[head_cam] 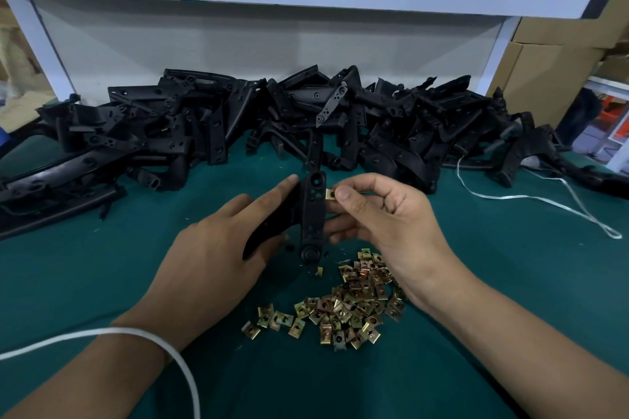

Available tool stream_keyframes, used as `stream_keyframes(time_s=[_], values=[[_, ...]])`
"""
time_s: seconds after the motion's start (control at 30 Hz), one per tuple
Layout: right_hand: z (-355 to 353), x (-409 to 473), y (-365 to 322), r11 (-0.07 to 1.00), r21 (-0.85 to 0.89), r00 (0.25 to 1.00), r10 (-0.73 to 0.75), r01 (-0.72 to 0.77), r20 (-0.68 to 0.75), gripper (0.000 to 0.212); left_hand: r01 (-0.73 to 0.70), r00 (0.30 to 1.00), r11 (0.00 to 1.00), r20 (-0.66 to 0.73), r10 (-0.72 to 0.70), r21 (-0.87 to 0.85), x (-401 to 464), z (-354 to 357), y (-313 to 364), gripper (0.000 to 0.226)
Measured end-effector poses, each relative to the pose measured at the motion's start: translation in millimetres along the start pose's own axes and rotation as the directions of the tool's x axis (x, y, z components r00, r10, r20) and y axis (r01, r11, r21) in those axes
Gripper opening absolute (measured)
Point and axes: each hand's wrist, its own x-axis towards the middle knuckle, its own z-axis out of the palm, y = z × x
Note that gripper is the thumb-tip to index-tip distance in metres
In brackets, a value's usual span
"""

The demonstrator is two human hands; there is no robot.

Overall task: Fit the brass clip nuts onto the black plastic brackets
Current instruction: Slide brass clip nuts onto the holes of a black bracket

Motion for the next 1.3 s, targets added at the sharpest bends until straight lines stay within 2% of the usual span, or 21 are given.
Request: stream_keyframes(time_s=[0.37, 0.57, 0.7, 0.83, 0.93, 1.13, 1.23, 1.3], values=[[2.3, -2.8, -3.6, 0.995, -0.086, 0.999, -0.048, 0.048, 0.009, 0.012, -0.008, 1.000, 0.996, 0.025, 0.006, 0.090, 0.1, -3.1, 3.1, 0.078], [1.0, -3.6, -0.8, 0.993, -0.097, 0.997, -0.076, 0.073, -0.019, 0.010, -0.001, 0.999, 0.964, 0.043, -0.010, 0.266, -1.1, -4.8, 9.0, 0.075], [0.4, -5.4, 3.9, 0.988, -0.124, 0.994, -0.097, 0.091, -0.042, 0.007, 0.000, 0.999, 0.958, 0.048, -0.014, 0.287, -2.5, -2.8, 10.7, 0.077], [0.0, -7.4, 7.2, 0.954, -0.276, 0.990, -0.133, 0.116, -0.045, 0.006, 0.000, 0.999, 0.949, 0.040, -0.013, 0.314, -2.7, -2.7, 12.1, 0.076], [-0.3, -7.7, 7.0, 0.954, -0.280, 0.991, -0.126, 0.108, -0.048, 0.005, 0.006, 0.999, 0.962, 0.048, -0.020, 0.271, -4.2, 0.2, 14.0, 0.076], [0.3, -2.4, 0.3, 0.996, 0.092, 0.994, -0.008, -0.002, 0.107, 0.020, -0.023, 1.000, 0.993, -0.019, 0.025, 0.115, 0.3, 0.1, 10.6, 0.076], [-3.0, -0.4, 3.0, 0.997, 0.071, 0.989, -0.026, 0.015, 0.146, 0.019, -0.059, 0.998, 0.994, -0.009, 0.060, 0.090, 0.3, -0.9, 5.3, 0.076], [-5.8, 0.7, 3.5, 0.995, -0.055, 0.987, -0.073, 0.081, 0.142, 0.027, -0.103, 0.995, 0.994, 0.007, 0.103, 0.034, -0.8, -1.2, -0.9, 0.070]])
